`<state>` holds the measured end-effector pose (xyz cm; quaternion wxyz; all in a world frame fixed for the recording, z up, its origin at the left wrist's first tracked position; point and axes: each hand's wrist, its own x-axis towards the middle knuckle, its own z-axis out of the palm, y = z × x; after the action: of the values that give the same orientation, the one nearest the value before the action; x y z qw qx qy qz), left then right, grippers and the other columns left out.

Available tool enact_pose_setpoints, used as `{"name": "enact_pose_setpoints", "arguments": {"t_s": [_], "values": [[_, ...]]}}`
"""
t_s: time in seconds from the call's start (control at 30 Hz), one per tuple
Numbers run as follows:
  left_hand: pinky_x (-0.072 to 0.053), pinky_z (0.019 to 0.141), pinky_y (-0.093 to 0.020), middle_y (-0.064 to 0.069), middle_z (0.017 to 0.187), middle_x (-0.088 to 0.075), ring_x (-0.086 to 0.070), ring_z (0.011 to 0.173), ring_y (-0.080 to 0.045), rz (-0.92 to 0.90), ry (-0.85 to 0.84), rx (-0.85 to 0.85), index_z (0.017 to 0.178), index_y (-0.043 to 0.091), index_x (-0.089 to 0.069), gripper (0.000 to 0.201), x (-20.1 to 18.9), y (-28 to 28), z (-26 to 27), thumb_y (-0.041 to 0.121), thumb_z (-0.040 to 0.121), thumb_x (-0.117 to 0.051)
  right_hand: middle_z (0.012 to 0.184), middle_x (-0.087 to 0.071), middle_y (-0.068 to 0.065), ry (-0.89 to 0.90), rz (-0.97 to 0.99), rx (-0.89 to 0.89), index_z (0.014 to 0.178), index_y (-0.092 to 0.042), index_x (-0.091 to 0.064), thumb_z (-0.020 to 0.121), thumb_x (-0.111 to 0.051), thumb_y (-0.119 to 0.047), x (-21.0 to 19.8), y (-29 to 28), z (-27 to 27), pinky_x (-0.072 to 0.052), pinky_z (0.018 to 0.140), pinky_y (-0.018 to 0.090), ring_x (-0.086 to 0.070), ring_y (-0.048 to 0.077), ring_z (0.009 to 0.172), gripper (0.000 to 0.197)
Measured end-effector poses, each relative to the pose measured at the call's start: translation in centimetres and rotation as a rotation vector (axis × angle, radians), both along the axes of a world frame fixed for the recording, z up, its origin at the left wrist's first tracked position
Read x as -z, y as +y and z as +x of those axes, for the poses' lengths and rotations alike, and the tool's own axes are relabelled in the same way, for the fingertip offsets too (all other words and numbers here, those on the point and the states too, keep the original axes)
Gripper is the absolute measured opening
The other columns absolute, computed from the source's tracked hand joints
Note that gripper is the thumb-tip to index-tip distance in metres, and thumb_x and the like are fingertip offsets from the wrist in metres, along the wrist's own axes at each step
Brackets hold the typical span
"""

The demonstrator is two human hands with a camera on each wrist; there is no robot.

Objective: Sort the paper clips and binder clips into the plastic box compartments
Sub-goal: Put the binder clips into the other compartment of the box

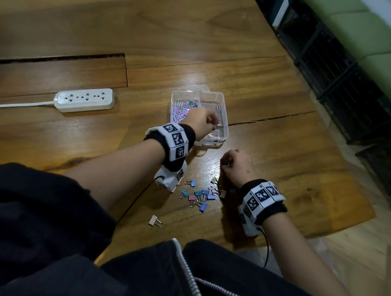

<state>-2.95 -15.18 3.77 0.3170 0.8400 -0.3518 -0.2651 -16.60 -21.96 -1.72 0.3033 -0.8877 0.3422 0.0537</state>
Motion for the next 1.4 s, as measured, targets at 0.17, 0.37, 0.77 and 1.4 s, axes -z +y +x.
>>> {"name": "enact_pose_setpoints", "arguments": {"t_s": [0.17,0.37,0.77,1.4], "values": [[-0.044,0.085,-0.019,-0.012,0.117,-0.062,-0.058,0.11,-0.021,0.007,0.002,0.105,0.115,0.004,-0.057,0.031,-0.2,1.5,-0.5,-0.006,0.088,-0.045,0.111,-0.054,0.007,-0.001,-0.074,-0.013,0.111,-0.011,-0.056,0.081,-0.06,-0.016,0.4,0.0,-1.3,-0.046,0.093,0.036,-0.05,0.023,0.105,0.03],[-0.046,0.088,-0.024,-0.006,0.125,-0.052,-0.053,0.104,-0.018,0.482,-0.092,0.488,0.127,0.015,-0.048,0.05,0.8,7.0,-1.7,0.012,0.081,-0.066,0.118,-0.05,0.007,0.002,-0.149,0.168,0.117,-0.014,-0.056,0.085,-0.056,-0.02,0.0,-1.5,-3.2,-0.037,0.101,0.036,-0.041,0.023,0.114,0.032],[-0.045,0.097,-0.034,-0.007,0.128,-0.046,-0.048,0.112,-0.022,0.497,-0.372,0.537,0.13,0.017,-0.049,0.038,4.3,12.2,-5.1,0.012,0.092,-0.047,0.116,-0.045,0.006,-0.062,-0.191,0.098,0.111,-0.014,-0.059,0.084,-0.059,-0.019,-0.2,-0.7,-3.1,-0.036,0.093,0.028,-0.038,0.02,0.111,0.028],[-0.048,0.08,-0.027,-0.003,0.111,-0.051,-0.054,0.099,-0.02,0.515,-0.181,0.386,0.108,0.014,-0.056,0.024,3.2,11.8,-4.1,0.017,0.084,-0.057,0.096,-0.059,0.004,-0.216,0.205,0.176,0.096,-0.005,-0.062,0.083,-0.056,0.0,-3.2,0.1,1.1,-0.047,0.078,0.021,-0.054,0.015,0.089,0.016]]}}
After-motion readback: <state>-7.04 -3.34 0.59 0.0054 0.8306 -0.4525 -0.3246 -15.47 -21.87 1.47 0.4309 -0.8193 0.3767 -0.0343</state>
